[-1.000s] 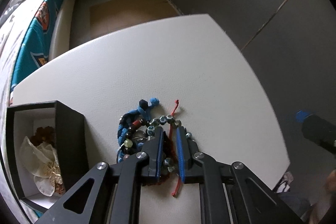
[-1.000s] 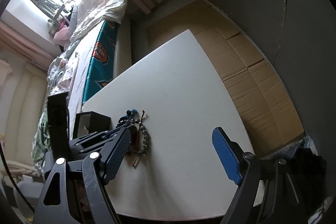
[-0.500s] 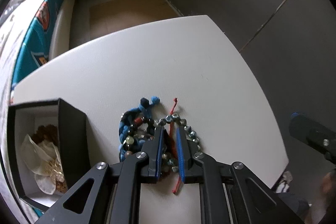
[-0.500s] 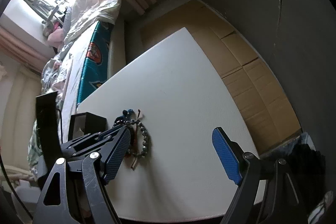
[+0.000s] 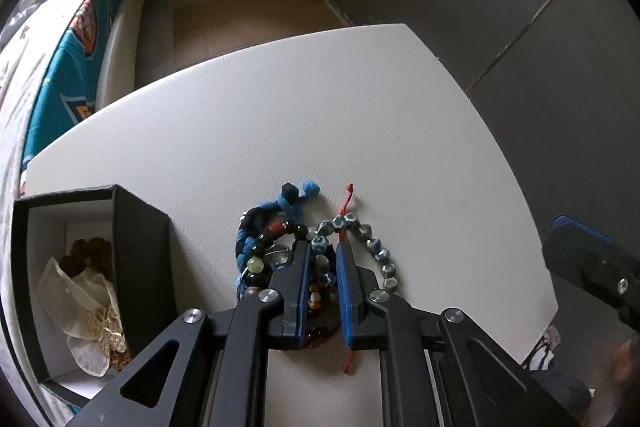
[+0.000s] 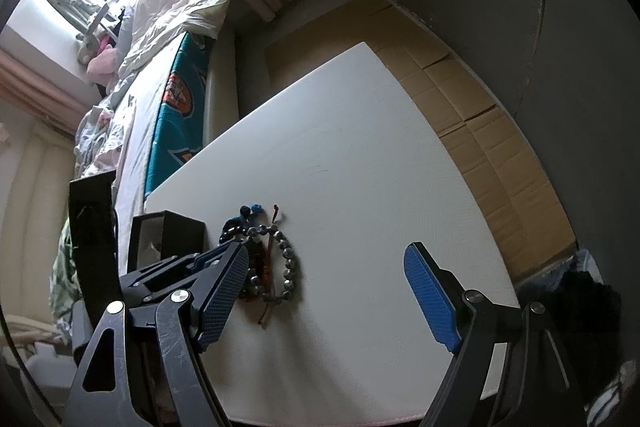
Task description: Organize jewelry
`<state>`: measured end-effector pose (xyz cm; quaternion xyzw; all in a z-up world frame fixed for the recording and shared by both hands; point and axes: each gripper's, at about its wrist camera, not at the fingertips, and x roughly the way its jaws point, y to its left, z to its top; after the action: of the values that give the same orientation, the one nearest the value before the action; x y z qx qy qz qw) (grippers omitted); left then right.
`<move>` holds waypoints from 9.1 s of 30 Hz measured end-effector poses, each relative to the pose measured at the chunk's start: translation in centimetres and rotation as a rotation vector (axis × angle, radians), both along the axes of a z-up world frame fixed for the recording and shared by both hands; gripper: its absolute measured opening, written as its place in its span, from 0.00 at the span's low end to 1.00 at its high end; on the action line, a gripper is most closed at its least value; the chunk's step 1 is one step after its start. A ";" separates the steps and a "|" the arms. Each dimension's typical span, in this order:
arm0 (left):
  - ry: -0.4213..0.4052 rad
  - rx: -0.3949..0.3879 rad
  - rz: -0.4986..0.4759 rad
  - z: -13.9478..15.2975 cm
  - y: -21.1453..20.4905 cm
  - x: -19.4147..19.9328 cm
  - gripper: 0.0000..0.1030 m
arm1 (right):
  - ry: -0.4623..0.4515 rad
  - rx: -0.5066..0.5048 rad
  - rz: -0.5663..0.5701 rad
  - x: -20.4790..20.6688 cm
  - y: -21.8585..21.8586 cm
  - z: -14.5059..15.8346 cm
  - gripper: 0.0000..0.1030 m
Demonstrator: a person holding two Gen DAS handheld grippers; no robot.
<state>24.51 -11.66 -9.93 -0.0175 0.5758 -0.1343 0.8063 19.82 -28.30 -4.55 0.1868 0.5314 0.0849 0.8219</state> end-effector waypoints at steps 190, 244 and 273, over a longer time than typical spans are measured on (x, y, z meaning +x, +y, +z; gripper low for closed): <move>-0.098 0.346 -0.010 0.0 -1.9 -1.9 0.55 | -0.117 0.212 -0.067 -2.7 -7.3 3.0 1.00; -0.226 0.095 0.147 6.7 10.9 -3.8 0.51 | 0.109 0.170 0.181 1.7 9.1 -3.6 0.33; -0.106 -0.131 0.135 5.2 13.5 -3.4 0.52 | -0.029 0.257 0.090 1.3 8.7 -0.2 0.09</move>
<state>21.14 1.85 -4.70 -0.1019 0.5198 -0.1177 0.8400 21.10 -19.56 -4.70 0.2656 0.5120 0.1916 0.7941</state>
